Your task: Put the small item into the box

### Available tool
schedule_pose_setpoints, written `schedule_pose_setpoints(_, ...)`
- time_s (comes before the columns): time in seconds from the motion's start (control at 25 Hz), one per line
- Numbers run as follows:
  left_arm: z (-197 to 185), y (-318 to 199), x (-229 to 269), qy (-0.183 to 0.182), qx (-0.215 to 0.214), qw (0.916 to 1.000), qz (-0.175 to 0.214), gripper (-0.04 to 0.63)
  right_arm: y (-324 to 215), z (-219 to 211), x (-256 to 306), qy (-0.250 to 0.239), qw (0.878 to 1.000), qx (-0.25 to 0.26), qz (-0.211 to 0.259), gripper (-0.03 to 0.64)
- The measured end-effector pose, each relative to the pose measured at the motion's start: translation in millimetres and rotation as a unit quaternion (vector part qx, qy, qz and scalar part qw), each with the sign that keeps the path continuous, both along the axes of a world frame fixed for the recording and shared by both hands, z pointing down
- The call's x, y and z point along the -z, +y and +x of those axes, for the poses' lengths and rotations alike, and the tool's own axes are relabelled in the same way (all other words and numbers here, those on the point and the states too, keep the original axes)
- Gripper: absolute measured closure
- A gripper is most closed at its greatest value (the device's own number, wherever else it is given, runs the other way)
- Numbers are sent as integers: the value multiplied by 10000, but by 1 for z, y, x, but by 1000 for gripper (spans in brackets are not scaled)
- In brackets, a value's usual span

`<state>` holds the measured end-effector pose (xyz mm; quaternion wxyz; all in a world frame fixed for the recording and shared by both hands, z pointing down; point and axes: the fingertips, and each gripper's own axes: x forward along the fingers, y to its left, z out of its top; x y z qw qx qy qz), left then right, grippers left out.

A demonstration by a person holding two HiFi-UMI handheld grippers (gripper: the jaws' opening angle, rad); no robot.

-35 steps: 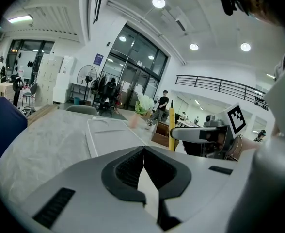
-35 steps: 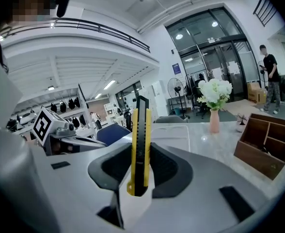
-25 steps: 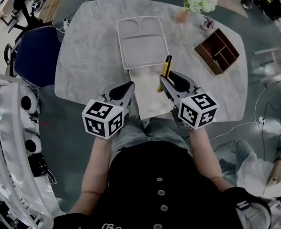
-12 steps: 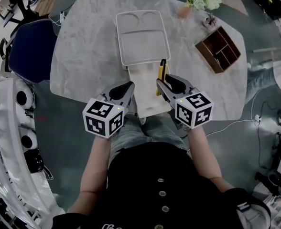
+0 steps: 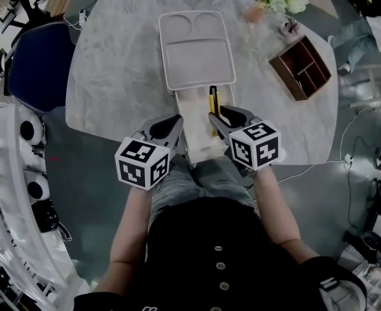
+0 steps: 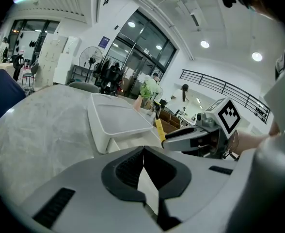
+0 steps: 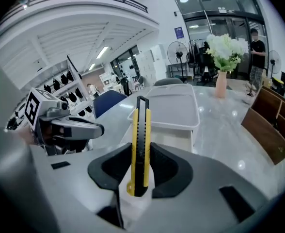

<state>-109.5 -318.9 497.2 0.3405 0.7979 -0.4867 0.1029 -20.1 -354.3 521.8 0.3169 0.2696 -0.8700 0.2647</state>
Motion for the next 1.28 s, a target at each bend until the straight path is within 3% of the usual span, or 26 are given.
schedule_pose_setpoints(0.4, -8, -1, -22, -8, 0, 9998, -193, 577, 3, -14, -41, 781, 9947, 580, -344, 497)
schedule_pose_setpoints(0.68, -16, 0, -33, 50, 62, 9996, -272, 577, 13, -16, -64, 1337, 9835, 1085, -563, 497)
schedule_pose_setpoints(0.92, -21, -3, -38, 77, 85, 9994, -332, 577, 16, -16, -81, 1665, 9764, 1097, -830, 497)
schedule_pose_setpoints(1.28, -20, -7, -40, 106, 13, 9994, -334, 577, 13, -19, -94, 2161, 9664, 1128, -820, 497)
